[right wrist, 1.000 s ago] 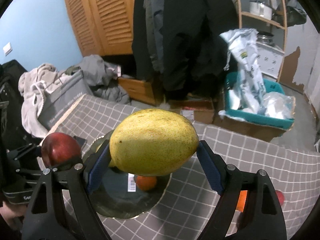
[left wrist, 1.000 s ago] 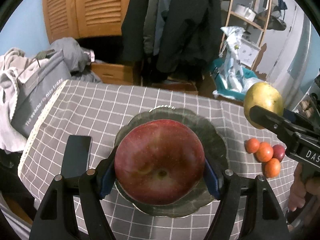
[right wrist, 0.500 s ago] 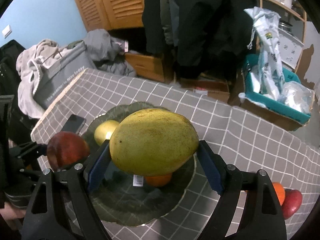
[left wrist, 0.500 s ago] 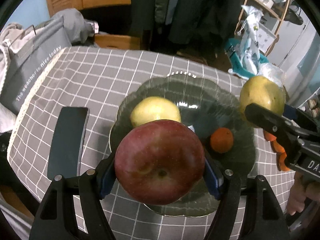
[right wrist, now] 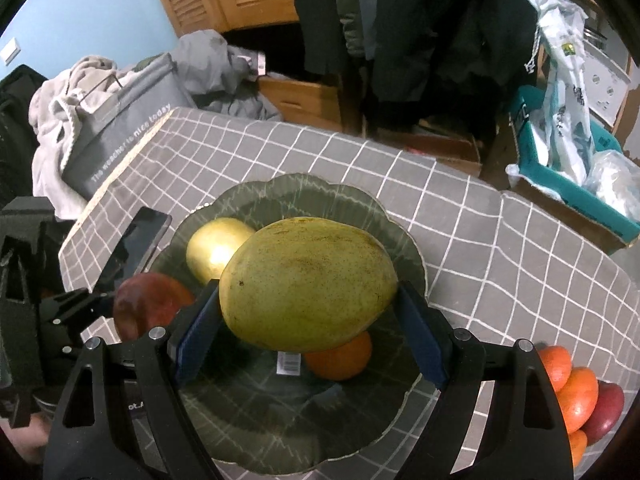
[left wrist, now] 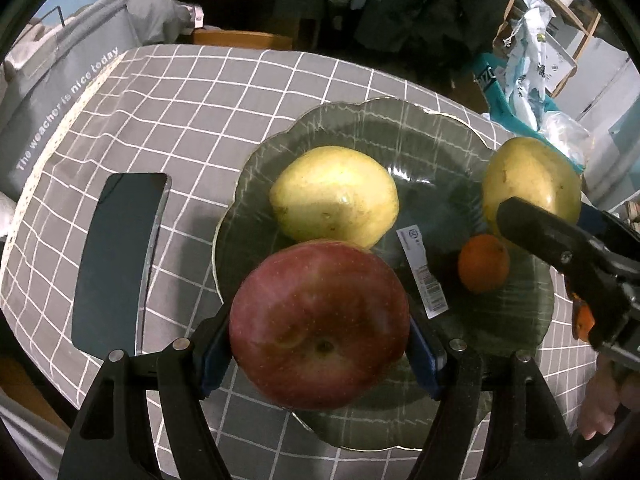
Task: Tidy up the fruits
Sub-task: 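Lower the apple into the bowl and open the left tool while the right tool releases the mango there, then withdraw both tools from the bowl toward the remaining oranges and apple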
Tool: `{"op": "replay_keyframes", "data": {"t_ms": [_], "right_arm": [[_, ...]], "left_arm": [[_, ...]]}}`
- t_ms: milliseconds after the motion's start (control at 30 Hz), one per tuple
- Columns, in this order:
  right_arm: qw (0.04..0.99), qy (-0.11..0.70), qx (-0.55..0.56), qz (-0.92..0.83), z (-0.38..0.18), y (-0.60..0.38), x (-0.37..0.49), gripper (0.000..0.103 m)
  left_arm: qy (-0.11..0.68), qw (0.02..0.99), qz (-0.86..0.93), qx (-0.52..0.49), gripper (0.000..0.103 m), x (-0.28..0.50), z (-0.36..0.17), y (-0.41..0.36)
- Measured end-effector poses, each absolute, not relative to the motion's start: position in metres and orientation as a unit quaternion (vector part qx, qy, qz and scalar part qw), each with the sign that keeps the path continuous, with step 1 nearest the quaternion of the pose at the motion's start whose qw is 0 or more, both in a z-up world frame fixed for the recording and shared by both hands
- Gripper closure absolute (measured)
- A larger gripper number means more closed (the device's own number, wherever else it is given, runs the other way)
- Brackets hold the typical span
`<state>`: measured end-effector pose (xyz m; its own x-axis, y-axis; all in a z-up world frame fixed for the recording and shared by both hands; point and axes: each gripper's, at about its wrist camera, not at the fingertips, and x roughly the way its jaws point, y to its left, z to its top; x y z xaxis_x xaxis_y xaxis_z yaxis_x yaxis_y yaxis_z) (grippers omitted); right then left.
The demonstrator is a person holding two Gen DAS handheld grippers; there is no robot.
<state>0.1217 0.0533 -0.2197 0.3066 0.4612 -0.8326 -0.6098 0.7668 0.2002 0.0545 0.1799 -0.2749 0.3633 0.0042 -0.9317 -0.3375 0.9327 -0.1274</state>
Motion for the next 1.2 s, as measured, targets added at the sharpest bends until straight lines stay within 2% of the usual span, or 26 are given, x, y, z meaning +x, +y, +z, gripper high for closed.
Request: {"op": "replay_keyframes", "data": {"t_ms": [400,433,500,533,900,1200], "right_arm": [[0.796,0.501,-0.071,0.333,-0.226,0.057,0.128,0.019],[0.795,0.503,-0.068,0.332,-0.227,0.057,0.129,0.019],[0.791,0.511,-0.064,0.331,-0.23,0.056,0.131,0.019],[0.789,0.514,-0.063,0.33,-0.231,0.056,0.132,0.019],[0.775,0.536,-0.084,0.324,-0.243,0.063,0.13,0.019],[0.791,0.511,-0.081,0.326,-0.225,0.063,0.126,0.019]], "left_arm": [[0.573,0.804,0.093,-0.131,0.026,0.058,-0.282,0.171],[0.569,0.806,0.094,-0.135,0.025,0.057,-0.279,0.172],[0.557,0.813,0.097,-0.139,0.016,0.053,-0.272,0.174],[0.551,0.816,0.1,-0.139,0.015,0.052,-0.269,0.176],[0.522,0.824,0.131,-0.179,0.015,0.039,-0.25,0.2],[0.498,0.836,0.138,-0.187,0.015,0.034,-0.23,0.205]]}}
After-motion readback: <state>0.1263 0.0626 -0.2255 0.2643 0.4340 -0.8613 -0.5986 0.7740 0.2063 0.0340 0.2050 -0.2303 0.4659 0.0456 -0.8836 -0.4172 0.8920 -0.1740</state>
